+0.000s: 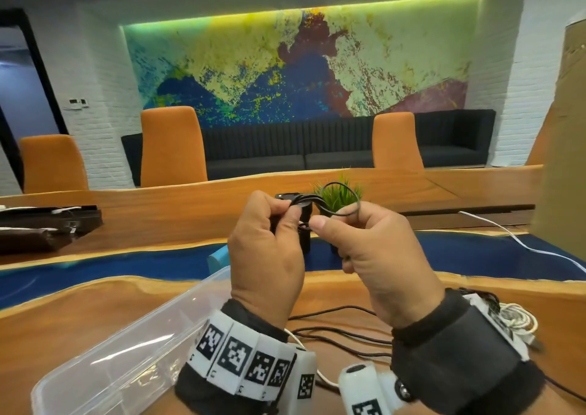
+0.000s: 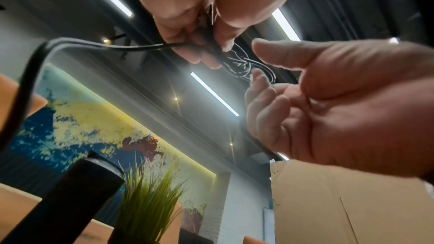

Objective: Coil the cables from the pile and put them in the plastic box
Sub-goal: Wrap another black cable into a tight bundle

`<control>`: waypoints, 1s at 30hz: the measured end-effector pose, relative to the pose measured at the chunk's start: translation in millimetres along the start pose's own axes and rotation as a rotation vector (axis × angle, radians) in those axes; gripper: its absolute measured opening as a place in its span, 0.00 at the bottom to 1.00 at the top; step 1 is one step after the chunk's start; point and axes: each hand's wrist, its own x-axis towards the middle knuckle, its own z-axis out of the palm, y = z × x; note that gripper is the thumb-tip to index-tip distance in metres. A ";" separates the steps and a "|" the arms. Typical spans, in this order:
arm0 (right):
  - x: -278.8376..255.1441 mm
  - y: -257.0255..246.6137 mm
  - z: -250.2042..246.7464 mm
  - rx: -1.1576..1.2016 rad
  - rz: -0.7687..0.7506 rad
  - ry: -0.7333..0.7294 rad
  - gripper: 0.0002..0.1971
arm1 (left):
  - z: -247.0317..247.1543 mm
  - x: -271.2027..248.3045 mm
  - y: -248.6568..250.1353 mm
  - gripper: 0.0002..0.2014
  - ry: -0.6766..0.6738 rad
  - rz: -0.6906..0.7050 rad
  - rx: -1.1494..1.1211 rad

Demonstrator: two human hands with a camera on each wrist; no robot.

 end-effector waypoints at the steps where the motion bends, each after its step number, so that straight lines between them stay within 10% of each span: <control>1: -0.9 0.7 2.4 -0.010 -0.024 0.019 0.12 | 1.4 -2.2 0.7 0.04 -0.001 0.041 0.010; 17: 2.5 2.1 -1.9 -0.056 0.033 0.147 0.04 | 8.5 -14.8 5.5 0.04 -0.077 0.367 0.006; 24: 9.6 -2.4 -19.4 0.287 0.086 -0.299 0.09 | -13.0 14.0 -7.0 0.07 0.101 -0.444 -0.055; 30: 7.4 8.4 -18.0 0.351 -0.021 -0.542 0.05 | -28.8 32.1 -9.4 0.03 0.164 -0.898 -0.636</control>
